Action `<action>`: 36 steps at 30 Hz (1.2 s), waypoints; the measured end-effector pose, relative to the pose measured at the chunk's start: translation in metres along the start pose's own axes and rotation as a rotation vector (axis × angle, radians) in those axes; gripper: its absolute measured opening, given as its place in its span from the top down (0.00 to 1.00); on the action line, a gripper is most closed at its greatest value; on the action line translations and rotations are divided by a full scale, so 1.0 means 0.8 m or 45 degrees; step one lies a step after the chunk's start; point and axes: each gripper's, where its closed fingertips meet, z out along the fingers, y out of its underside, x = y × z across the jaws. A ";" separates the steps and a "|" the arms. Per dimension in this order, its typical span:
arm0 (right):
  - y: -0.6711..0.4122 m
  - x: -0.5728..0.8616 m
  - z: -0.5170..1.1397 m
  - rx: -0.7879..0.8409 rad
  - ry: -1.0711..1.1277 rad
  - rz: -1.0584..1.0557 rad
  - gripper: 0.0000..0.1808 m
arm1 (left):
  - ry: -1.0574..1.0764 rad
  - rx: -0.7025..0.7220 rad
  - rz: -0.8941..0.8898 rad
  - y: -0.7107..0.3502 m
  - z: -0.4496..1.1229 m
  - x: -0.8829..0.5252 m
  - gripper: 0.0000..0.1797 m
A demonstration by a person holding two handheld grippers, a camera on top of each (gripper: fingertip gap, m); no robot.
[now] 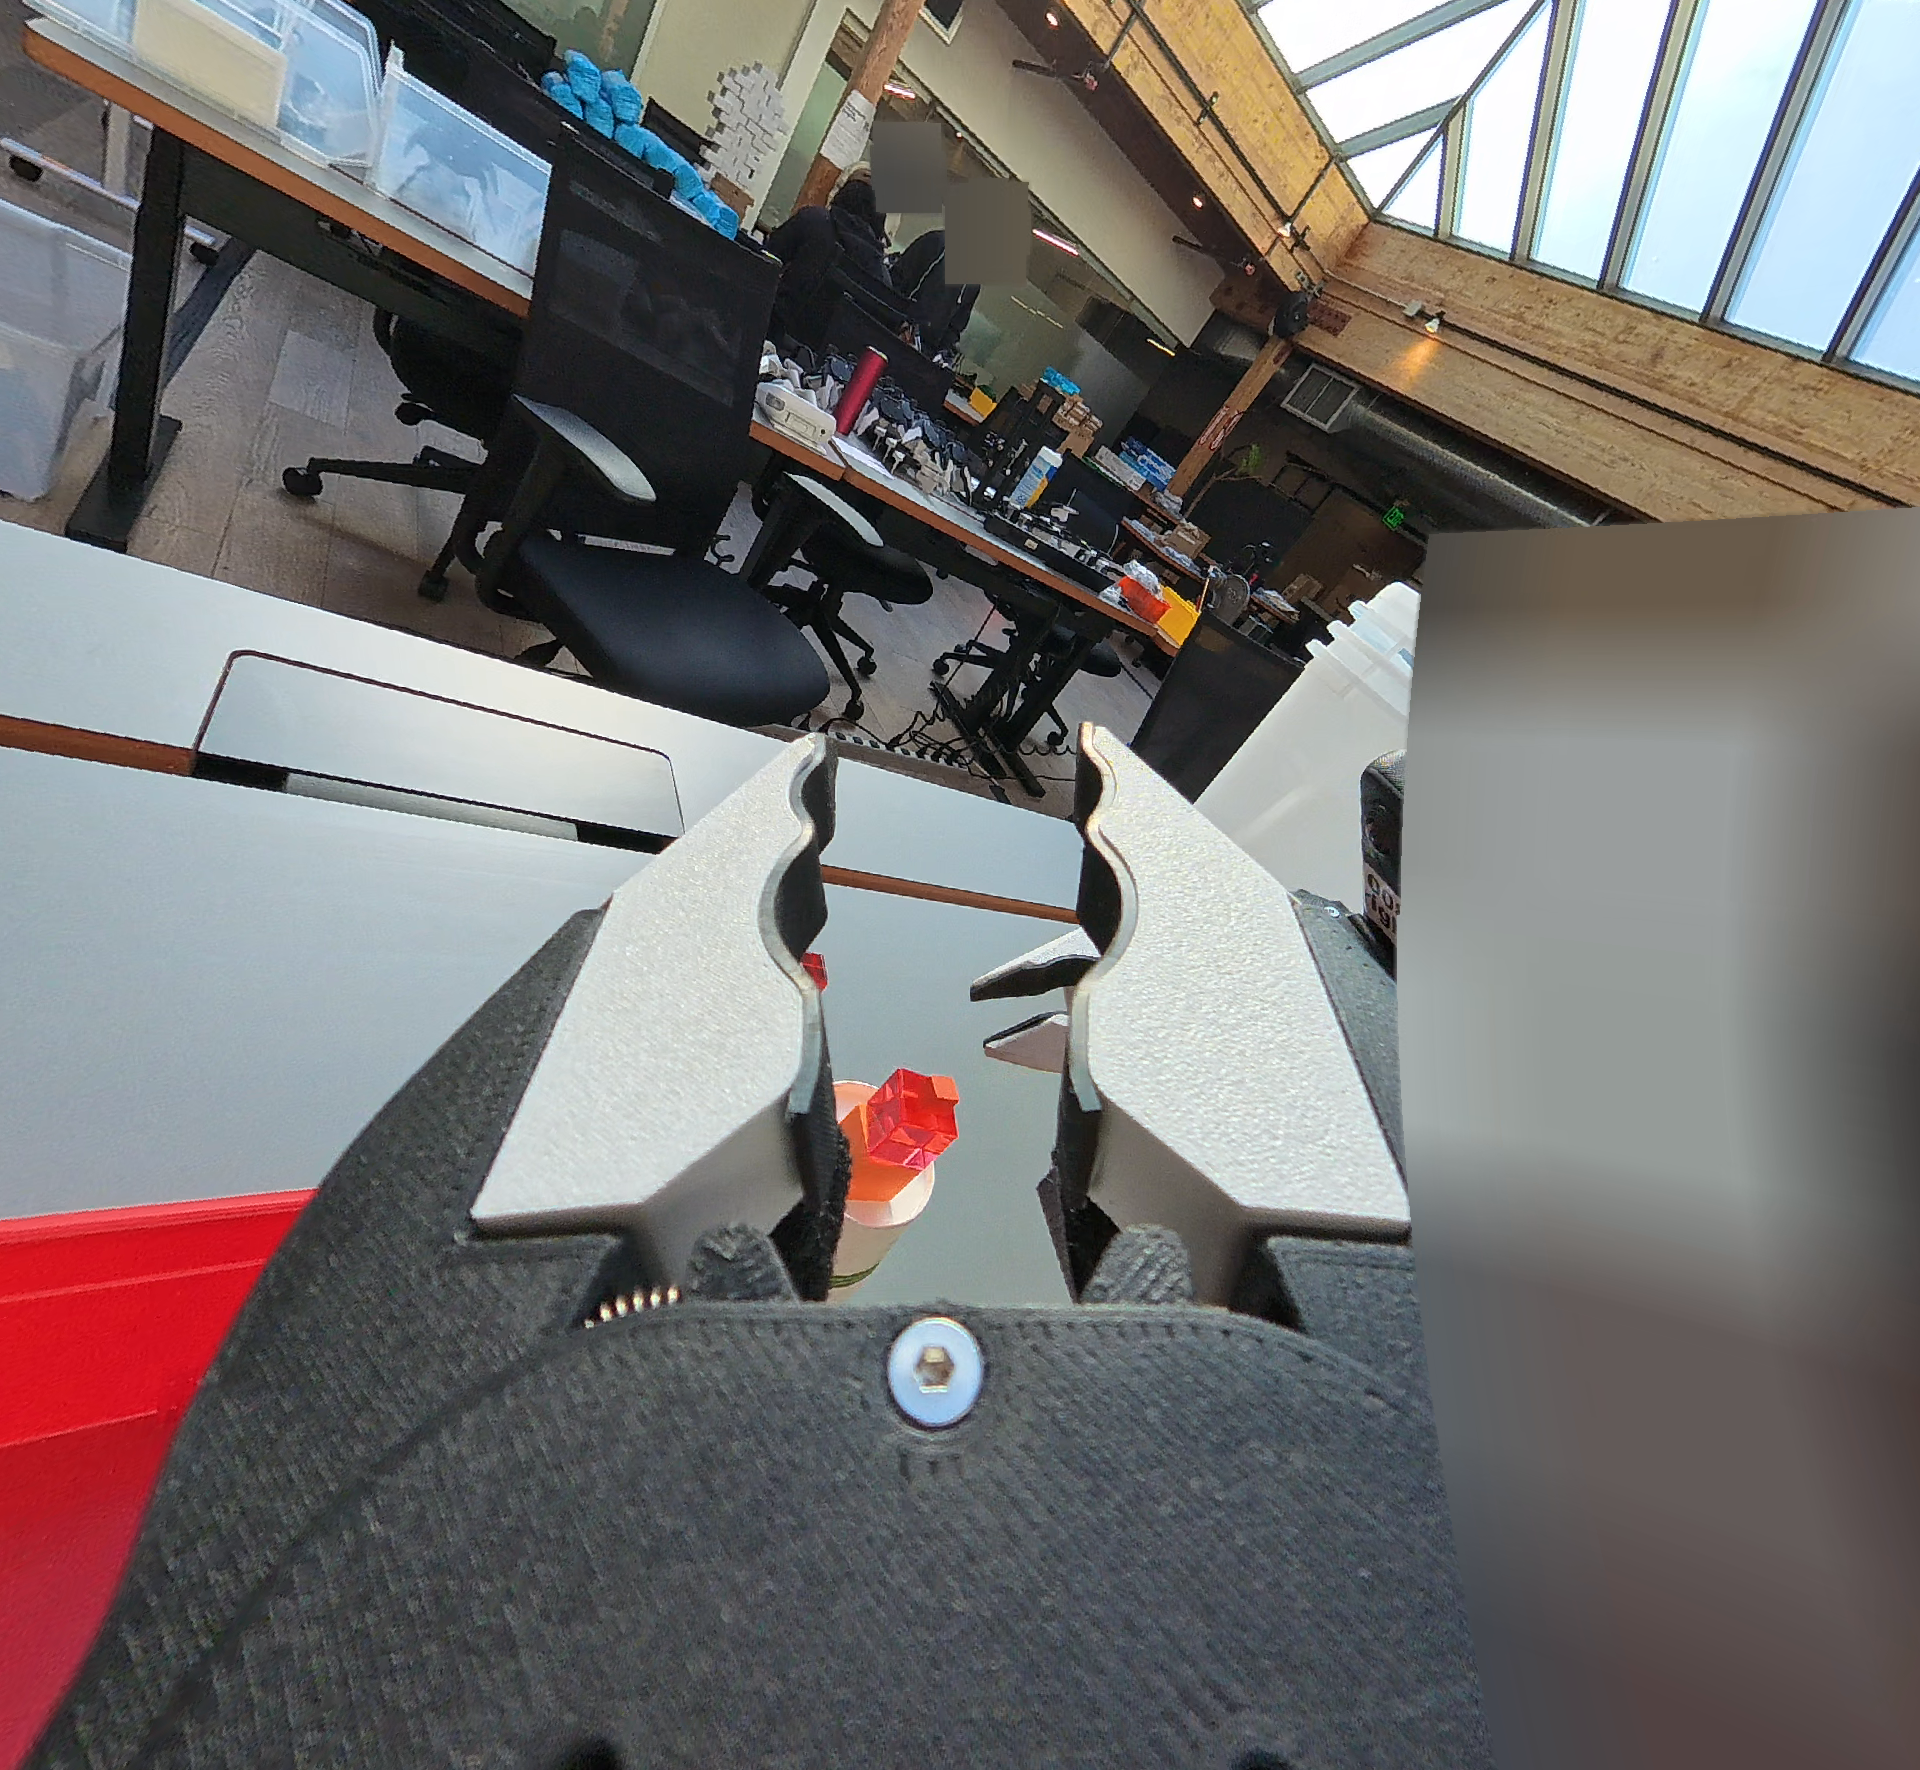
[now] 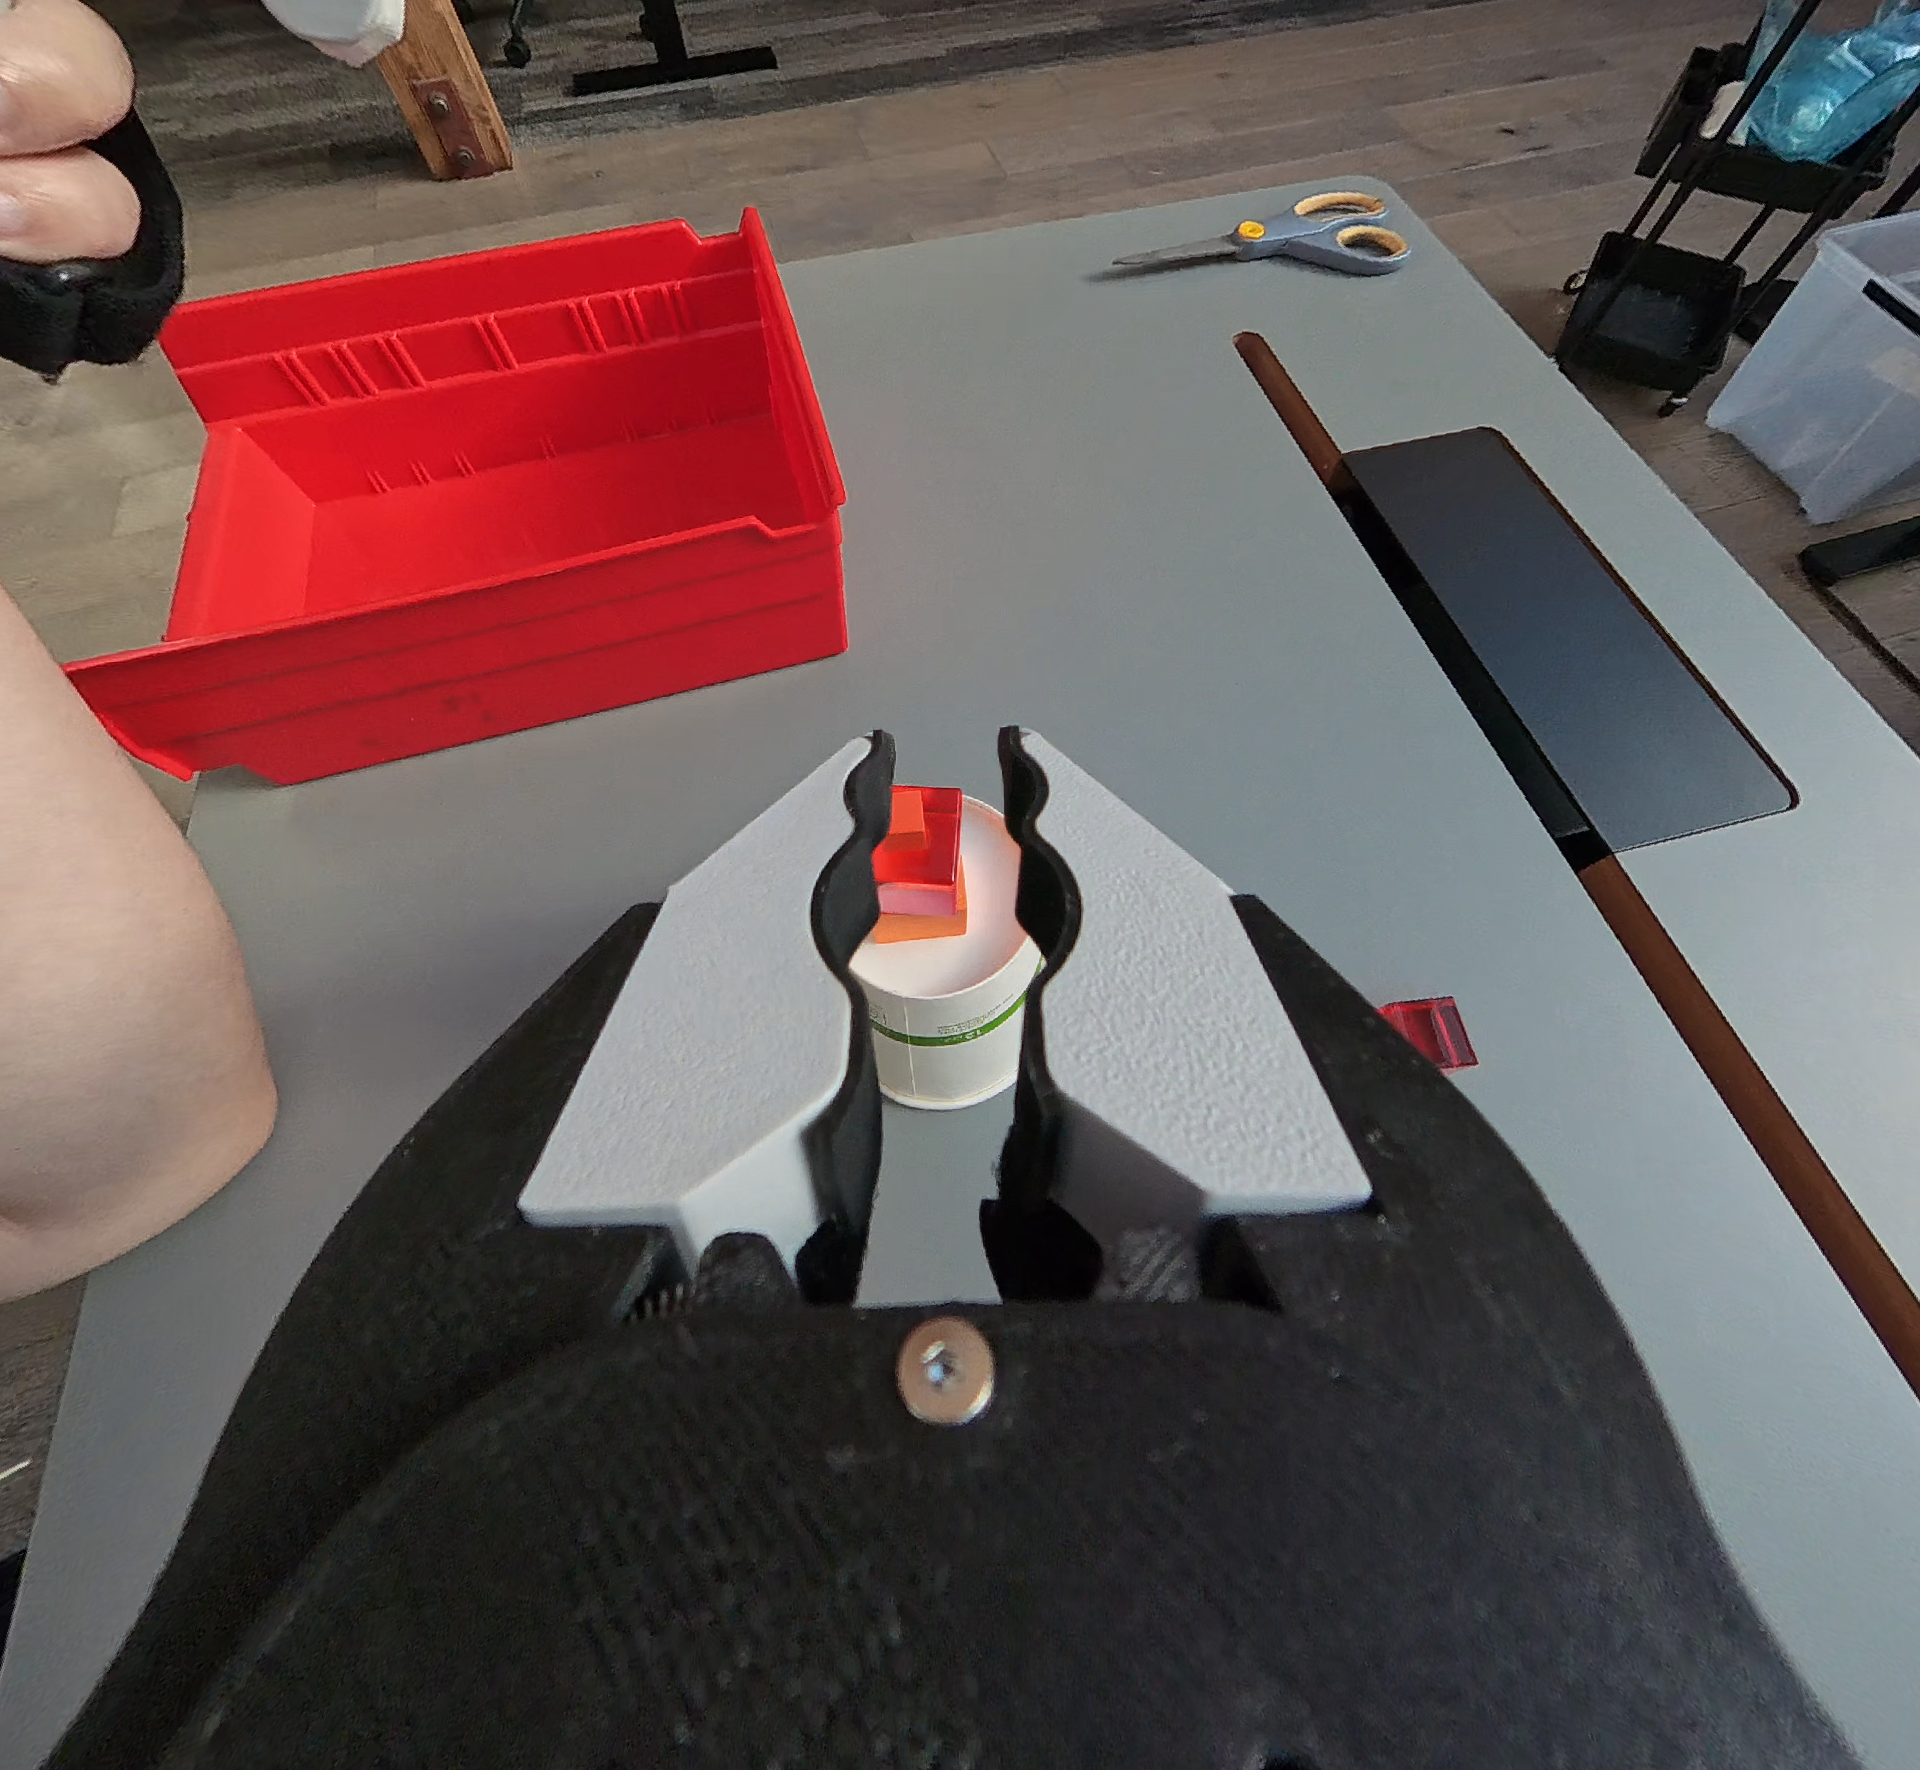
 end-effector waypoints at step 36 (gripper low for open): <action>0.075 -0.017 0.075 -1.916 -0.157 -0.409 0.90 | -0.044 0.258 -0.120 -0.043 -0.085 -0.047 0.76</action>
